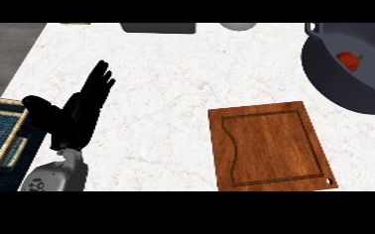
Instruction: Pick the bell pepper from the cutting board and place it in the pot
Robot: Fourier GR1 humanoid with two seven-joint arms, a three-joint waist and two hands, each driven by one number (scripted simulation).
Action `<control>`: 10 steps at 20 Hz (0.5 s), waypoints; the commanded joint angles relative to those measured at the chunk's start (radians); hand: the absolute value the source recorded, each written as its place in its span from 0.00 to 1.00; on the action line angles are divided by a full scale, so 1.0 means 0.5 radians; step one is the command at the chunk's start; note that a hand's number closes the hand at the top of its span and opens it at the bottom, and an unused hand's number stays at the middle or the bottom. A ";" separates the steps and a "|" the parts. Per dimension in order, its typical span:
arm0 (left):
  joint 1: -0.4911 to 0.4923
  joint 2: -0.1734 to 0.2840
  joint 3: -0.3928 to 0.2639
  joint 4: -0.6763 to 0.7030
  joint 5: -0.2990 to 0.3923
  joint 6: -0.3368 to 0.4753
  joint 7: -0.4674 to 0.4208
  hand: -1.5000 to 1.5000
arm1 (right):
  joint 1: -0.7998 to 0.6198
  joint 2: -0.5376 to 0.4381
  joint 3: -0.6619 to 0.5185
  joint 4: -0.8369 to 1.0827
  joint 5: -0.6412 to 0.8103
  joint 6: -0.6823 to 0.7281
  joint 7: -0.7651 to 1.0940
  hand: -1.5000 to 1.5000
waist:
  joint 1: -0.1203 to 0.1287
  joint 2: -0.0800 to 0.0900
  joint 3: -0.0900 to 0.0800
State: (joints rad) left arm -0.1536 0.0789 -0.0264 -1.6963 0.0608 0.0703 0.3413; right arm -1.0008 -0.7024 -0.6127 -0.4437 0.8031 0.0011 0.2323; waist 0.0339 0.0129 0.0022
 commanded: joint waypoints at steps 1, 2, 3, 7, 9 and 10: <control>0.050 0.005 -0.009 -0.015 0.020 -0.041 -0.027 0.50 | -0.012 -0.010 -0.177 0.076 -0.175 -0.152 -0.178 0.00 | 0.009 0.004 0.001; -0.041 0.011 -0.007 -0.049 -0.004 0.006 0.084 0.50 | -0.032 0.039 -0.190 0.036 -0.177 -0.303 -0.156 0.00 | 0.005 0.001 0.001; -0.039 0.031 0.035 -0.017 0.029 -0.019 0.055 0.50 | 0.002 0.090 -0.228 0.007 -0.215 -0.418 -0.244 0.00 | 0.002 0.002 0.001; -0.089 -0.010 0.034 0.091 -0.003 0.020 0.007 0.50 | 0.011 -0.035 -0.371 -0.058 -0.337 -0.588 -0.421 0.00 | -0.034 0.003 0.001; -0.091 -0.004 0.026 0.129 -0.051 0.029 -0.042 0.50 | 0.004 -0.033 -0.387 -0.022 -0.351 -0.706 -0.428 0.00 | -0.024 0.001 -0.001; -0.023 -0.024 -0.018 0.023 -0.050 0.036 0.019 0.50 | 0.046 -0.120 -0.429 0.005 -0.390 -0.669 -0.476 0.00 | -0.018 -0.004 0.000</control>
